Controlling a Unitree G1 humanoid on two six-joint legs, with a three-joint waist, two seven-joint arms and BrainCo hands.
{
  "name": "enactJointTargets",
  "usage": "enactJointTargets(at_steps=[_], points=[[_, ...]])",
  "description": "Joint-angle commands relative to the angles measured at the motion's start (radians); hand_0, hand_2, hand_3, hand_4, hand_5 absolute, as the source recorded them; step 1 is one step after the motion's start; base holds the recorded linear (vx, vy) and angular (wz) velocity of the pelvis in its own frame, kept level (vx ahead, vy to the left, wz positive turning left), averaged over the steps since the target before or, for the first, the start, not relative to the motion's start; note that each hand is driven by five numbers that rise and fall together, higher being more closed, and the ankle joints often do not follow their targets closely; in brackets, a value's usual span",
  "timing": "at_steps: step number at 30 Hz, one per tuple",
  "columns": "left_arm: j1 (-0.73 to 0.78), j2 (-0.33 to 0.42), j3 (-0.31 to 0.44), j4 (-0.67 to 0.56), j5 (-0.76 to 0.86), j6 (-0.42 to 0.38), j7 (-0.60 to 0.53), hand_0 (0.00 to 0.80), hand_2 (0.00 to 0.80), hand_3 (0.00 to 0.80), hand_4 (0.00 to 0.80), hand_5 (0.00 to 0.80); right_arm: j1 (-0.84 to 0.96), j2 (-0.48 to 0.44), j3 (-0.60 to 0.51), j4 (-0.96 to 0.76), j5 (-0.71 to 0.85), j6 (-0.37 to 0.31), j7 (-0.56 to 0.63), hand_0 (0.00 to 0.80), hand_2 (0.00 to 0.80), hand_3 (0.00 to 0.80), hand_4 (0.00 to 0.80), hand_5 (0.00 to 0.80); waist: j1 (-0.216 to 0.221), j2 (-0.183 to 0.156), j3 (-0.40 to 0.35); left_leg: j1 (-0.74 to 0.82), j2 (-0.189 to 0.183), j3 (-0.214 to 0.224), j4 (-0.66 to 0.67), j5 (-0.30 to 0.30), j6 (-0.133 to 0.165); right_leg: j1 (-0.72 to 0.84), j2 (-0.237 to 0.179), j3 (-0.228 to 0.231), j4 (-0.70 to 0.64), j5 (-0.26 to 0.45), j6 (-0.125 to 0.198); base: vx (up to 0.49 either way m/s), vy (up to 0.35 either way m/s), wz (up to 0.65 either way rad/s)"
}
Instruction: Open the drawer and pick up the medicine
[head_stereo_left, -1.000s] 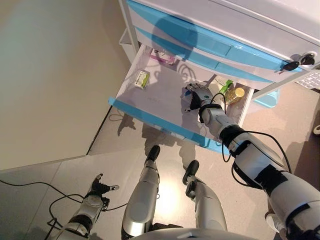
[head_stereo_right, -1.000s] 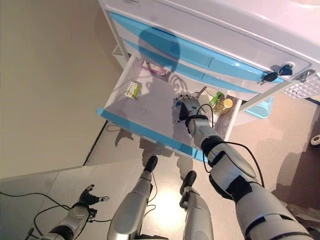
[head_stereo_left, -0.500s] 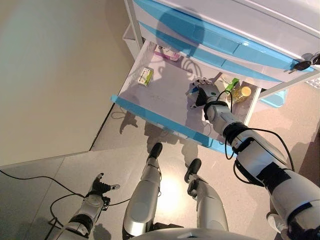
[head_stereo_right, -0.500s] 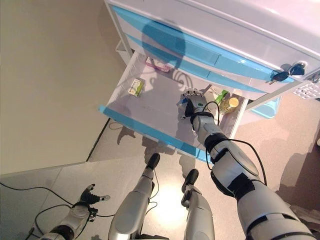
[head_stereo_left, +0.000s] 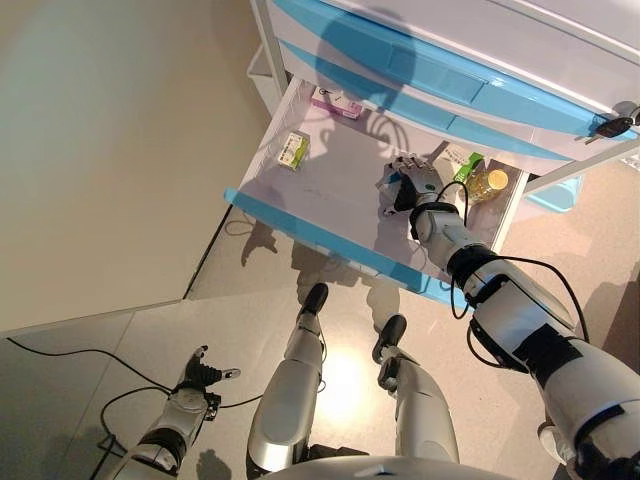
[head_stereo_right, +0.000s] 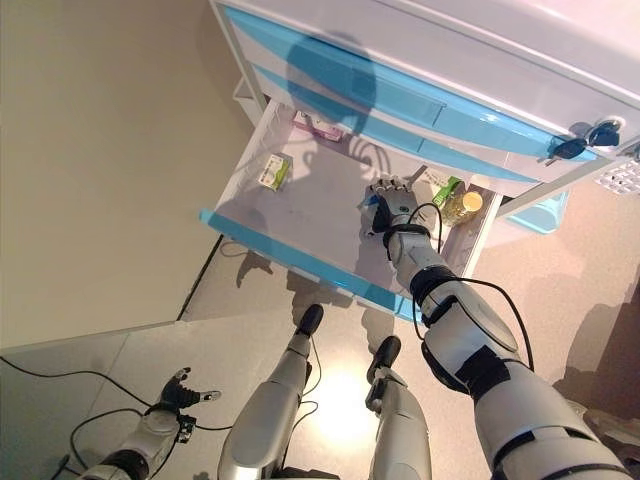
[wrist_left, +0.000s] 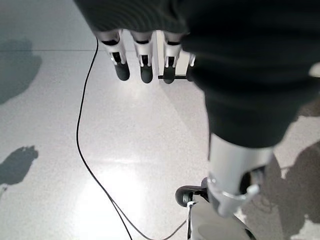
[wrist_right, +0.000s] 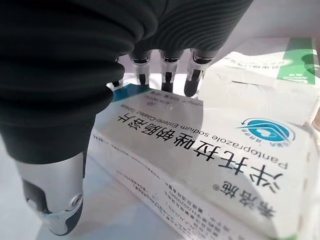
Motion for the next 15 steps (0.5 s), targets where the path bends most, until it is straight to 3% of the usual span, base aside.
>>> enactJointTargets(at_steps=[1, 6, 8, 9, 10, 11, 15], points=[[0.003, 0.000, -0.016, 0.022, -0.017, -0.003, 0.022, 0.000, 0.000, 0.000, 0.000, 0.000, -0.062, -0.050, 0.006, 0.022, -0.001, 0.011, 0.001, 0.000, 0.000, 0.000, 0.000, 0.000, -0.006, 0.005, 0.023, -0.007, -0.071, 0.012, -0.034, 0.024, 0.080, 0.011, -0.002, 0.030, -0.010, 0.026, 0.037, 0.000, 0.000, 0.00], [0.006, -0.001, -0.015, 0.024, -0.018, -0.003, 0.021, 0.000, 0.000, 0.000, 0.000, 0.000, -0.054, -0.039, 0.014, 0.015, -0.016, 0.009, 0.004, 0.000, 0.000, 0.000, 0.000, 0.000, -0.007, 0.006, 0.022, -0.009, -0.070, 0.011, -0.035, 0.024, 0.080, 0.009, 0.000, 0.032, -0.010, 0.026, 0.037, 0.000, 0.000, 0.00], [0.008, -0.002, -0.013, 0.023, -0.020, -0.003, 0.021, 0.000, 0.000, 0.000, 0.000, 0.000, -0.049, -0.037, 0.012, 0.015, -0.019, 0.009, 0.004, 0.097, 0.097, 0.097, 0.097, 0.097, -0.008, 0.006, 0.022, -0.007, -0.071, 0.011, -0.036, 0.024, 0.080, 0.011, 0.000, 0.033, -0.012, 0.026, 0.037, 0.000, 0.000, 0.00], [0.008, -0.004, -0.013, 0.022, -0.020, -0.003, 0.022, 0.000, 0.000, 0.000, 0.000, 0.000, -0.046, -0.037, 0.011, 0.017, -0.020, 0.010, 0.003, 0.427, 0.427, 0.427, 0.427, 0.427, -0.008, 0.006, 0.022, -0.007, -0.071, 0.012, -0.036, 0.024, 0.080, 0.010, 0.000, 0.033, -0.011, 0.026, 0.037, 0.000, 0.000, 0.00], [0.010, -0.005, -0.014, 0.022, -0.021, -0.003, 0.021, 0.000, 0.000, 0.000, 0.000, 0.000, -0.042, -0.034, 0.012, 0.016, -0.023, 0.011, 0.005, 0.540, 0.540, 0.540, 0.540, 0.540, -0.009, 0.007, 0.022, -0.007, -0.072, 0.011, -0.036, 0.024, 0.080, 0.010, -0.001, 0.032, -0.011, 0.026, 0.037, 0.000, 0.000, 0.00], [0.009, -0.005, -0.012, 0.023, -0.021, -0.003, 0.022, 0.000, 0.000, 0.000, 0.000, 0.000, -0.040, -0.033, 0.012, 0.016, -0.028, 0.010, 0.005, 0.800, 0.800, 0.800, 0.800, 0.800, -0.009, 0.010, 0.023, -0.008, -0.071, 0.011, -0.036, 0.025, 0.079, 0.009, -0.001, 0.032, -0.010, 0.027, 0.037, 0.000, 0.000, 0.00], [0.009, -0.004, -0.009, 0.027, -0.019, -0.003, 0.023, 0.000, 0.000, 0.000, 0.000, 0.000, -0.031, -0.030, 0.016, 0.011, -0.037, 0.009, 0.008, 0.800, 0.800, 0.800, 0.800, 0.800, -0.011, 0.009, 0.024, -0.009, -0.070, 0.014, -0.038, 0.027, 0.079, 0.007, -0.001, 0.034, -0.010, 0.028, 0.036, 0.000, 0.000, 0.00]])
